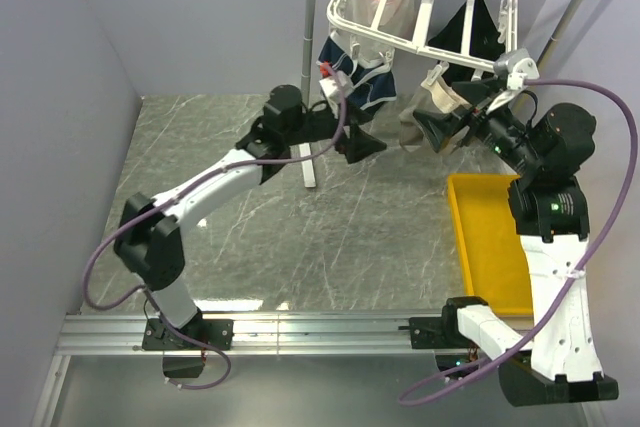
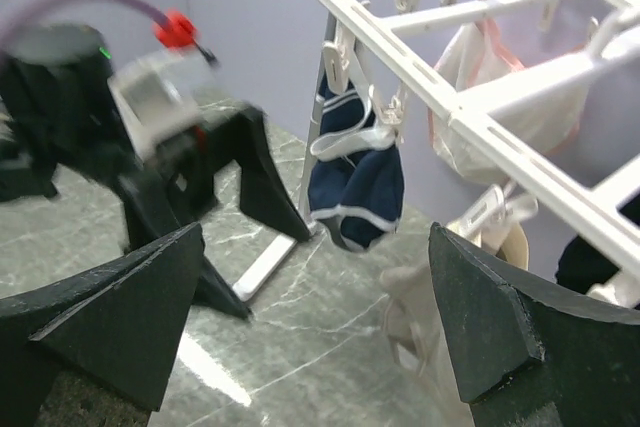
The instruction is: Clip the underwear to the hanger
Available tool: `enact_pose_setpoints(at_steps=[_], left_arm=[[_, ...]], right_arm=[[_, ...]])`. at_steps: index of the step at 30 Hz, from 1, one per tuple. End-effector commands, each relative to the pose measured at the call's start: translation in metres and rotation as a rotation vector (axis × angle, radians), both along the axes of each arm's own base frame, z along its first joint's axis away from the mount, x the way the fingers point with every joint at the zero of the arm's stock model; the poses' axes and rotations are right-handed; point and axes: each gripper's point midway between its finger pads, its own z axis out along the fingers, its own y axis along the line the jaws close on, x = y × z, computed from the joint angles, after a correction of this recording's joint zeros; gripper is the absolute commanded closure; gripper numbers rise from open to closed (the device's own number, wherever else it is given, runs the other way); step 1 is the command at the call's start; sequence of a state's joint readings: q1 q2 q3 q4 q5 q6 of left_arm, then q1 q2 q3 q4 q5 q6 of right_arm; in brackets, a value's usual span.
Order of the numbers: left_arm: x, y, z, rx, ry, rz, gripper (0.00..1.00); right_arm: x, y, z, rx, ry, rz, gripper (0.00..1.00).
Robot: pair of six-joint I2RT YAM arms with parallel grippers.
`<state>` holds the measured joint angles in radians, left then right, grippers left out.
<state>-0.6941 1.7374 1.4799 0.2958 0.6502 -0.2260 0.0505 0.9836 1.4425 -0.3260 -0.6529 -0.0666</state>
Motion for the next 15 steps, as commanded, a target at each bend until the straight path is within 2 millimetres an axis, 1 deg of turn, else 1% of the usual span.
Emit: enact_pose_setpoints(at_steps=[1,2,3,4,5,6,7,8,9,10,11,12,13,14,15], left_arm=[[-0.003,0.036,0.025,-0.020,0.052,0.052,0.01],[-0.001,0.042,0.028,-0.010,0.069,0.071,0.01],[0.002,0.054,0.017,0.040,0.132,0.102,0.01],[0.007,0.060,0.013,0.068,0.150,0.141,0.01],[0.013,0.067,0.018,0.087,0.159,0.176,0.01],[0.013,0.076,-0.002,0.169,0.239,0.219,0.01],[0.020,0.082,0.006,0.187,0.224,0.263,0.01],[0.033,0.095,-0.003,0.229,0.246,0.348,0.01],[0.033,0.105,-0.014,0.277,0.284,0.378,0.01],[0.035,0.113,-0.017,0.292,0.294,0.401,0.01],[0.042,0.129,-0.015,0.288,0.297,0.452,0.01],[0.043,0.138,-0.017,0.284,0.306,0.475,0.01],[0.044,0.146,-0.027,0.286,0.328,0.499,0.01],[0.048,0.162,-0.024,0.278,0.318,0.560,0.01],[0.049,0.169,-0.027,0.279,0.319,0.588,0.01]], right_arm=[[-0.016,-0.002,-0.005,0.046,0.045,0.012,0.00],[-0.019,-0.002,-0.010,0.045,0.063,0.012,0.00],[-0.022,-0.002,-0.014,0.066,0.093,0.015,0.00],[-0.022,-0.003,-0.021,0.070,0.123,0.010,0.00],[-0.022,-0.002,-0.031,0.072,0.154,0.012,0.00],[-0.022,-0.003,-0.038,0.073,0.178,0.010,0.00],[-0.022,-0.003,-0.047,0.075,0.213,0.007,0.00],[-0.019,-0.002,-0.062,0.080,0.259,0.006,0.00],[-0.014,-0.011,-0.071,0.085,0.284,-0.032,0.00],[-0.013,-0.012,-0.081,0.085,0.312,-0.041,0.00],[-0.011,-0.014,-0.099,0.084,0.352,-0.053,0.00],[-0.010,-0.015,-0.109,0.085,0.376,-0.064,0.00],[-0.008,-0.017,-0.118,0.081,0.385,-0.079,0.00],[-0.009,-0.019,-0.137,0.076,0.418,-0.090,0.00],[-0.008,-0.020,-0.145,0.075,0.427,-0.099,0.00]])
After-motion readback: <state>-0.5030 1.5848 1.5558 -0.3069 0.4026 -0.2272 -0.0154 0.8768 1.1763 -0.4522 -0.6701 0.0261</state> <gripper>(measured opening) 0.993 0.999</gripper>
